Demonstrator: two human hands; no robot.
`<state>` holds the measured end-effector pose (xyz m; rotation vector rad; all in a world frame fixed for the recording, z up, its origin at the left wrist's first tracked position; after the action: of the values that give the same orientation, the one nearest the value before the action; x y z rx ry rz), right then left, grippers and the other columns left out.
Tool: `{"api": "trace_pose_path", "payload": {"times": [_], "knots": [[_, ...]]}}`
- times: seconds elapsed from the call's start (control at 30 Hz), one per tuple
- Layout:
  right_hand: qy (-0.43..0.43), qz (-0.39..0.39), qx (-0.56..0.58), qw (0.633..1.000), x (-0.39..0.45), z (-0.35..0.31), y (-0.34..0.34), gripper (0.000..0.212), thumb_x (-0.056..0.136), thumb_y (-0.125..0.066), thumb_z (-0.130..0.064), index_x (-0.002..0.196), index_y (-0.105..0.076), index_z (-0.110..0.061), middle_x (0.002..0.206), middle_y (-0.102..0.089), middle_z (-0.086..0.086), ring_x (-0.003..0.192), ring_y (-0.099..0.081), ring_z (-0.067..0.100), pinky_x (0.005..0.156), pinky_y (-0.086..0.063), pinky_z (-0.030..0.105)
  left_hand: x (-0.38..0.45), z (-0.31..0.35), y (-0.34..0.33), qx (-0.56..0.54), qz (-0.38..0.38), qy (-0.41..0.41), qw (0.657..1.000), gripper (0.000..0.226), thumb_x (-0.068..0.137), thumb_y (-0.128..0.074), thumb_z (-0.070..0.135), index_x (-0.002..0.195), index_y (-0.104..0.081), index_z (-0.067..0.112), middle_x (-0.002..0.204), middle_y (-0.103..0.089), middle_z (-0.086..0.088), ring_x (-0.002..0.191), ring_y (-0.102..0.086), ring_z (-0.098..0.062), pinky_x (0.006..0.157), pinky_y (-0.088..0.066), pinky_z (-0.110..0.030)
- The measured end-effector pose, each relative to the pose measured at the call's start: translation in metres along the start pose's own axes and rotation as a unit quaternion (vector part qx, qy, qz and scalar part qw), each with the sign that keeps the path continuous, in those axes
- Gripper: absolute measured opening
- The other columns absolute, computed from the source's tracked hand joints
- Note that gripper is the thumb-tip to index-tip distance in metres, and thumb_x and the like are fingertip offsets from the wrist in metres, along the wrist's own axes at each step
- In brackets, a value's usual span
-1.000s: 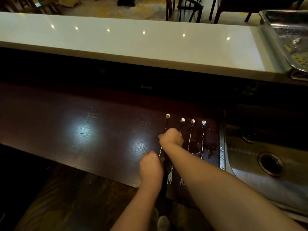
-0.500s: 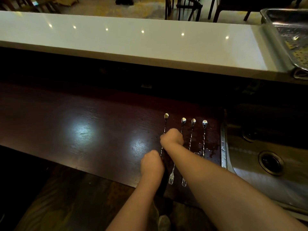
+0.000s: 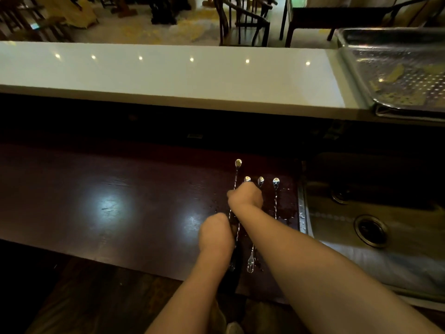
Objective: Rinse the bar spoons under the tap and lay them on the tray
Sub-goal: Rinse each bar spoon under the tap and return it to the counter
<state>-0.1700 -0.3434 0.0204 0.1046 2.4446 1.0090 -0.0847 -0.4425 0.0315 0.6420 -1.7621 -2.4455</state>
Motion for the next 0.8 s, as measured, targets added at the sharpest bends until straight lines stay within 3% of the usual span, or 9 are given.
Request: {"api": "trace_pose_path", "payload": {"times": [0.3, 0.53, 0.67, 0.8], "knots": [[-0.020, 0.072, 0.075, 0.994, 0.018, 0.051, 0.090, 0.021, 0.088, -0.064, -0.024, 0.100, -0.070, -0.009, 0.100, -0.071, 0.011, 0.094, -0.067, 0.029, 0.073, -0.055, 0.034, -0.006, 0.094, -0.011, 0.050, 0.000, -0.094, 0.994, 0.017, 0.093, -0.048, 0.013, 0.101, -0.064, 0.013, 0.101, -0.068, -0.009, 0.094, -0.066, -0.027, 0.071, -0.048, -0.032], [-0.084, 0.114, 0.129, 0.981, 0.033, 0.125, 0.171, 0.021, 0.085, -0.065, -0.025, 0.095, -0.072, -0.008, 0.097, -0.072, 0.012, 0.091, -0.067, 0.030, 0.064, -0.044, 0.027, -0.029, 0.188, -0.034, 0.099, 0.021, -0.197, 0.975, 0.018, 0.092, -0.048, 0.014, 0.093, -0.065, 0.010, 0.097, -0.068, -0.010, 0.091, -0.066, -0.029, 0.071, -0.048, -0.034], [-0.124, 0.126, 0.189, 0.966, 0.039, 0.171, 0.204, 0.017, 0.083, -0.065, -0.023, 0.089, -0.071, -0.008, 0.094, -0.072, 0.010, 0.076, -0.061, 0.025, 0.055, -0.036, 0.021, -0.039, 0.231, -0.055, 0.125, 0.009, -0.226, 0.966, 0.018, 0.091, -0.049, 0.011, 0.095, -0.066, 0.009, 0.098, -0.067, -0.010, 0.089, -0.067, -0.029, 0.070, -0.049, -0.034], [-0.145, 0.105, 0.270, 0.946, 0.053, 0.207, 0.221, 0.025, 0.081, -0.063, -0.023, 0.094, -0.072, -0.003, 0.094, -0.073, 0.013, 0.087, -0.068, 0.030, 0.066, -0.046, 0.027, -0.047, 0.264, -0.066, 0.141, 0.001, -0.244, 0.959, 0.018, 0.088, -0.050, 0.010, 0.094, -0.067, 0.010, 0.098, -0.066, -0.009, 0.089, -0.065, -0.027, 0.067, -0.045, -0.032]]}}
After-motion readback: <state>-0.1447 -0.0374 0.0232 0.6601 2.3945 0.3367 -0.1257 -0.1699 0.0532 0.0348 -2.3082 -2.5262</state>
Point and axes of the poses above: each hand's wrist, its own x-axis towards the middle knuckle, its own y-axis out of the back of the hand, z = x × y, the point moved 9 cm from there along x, towards the middle knuckle
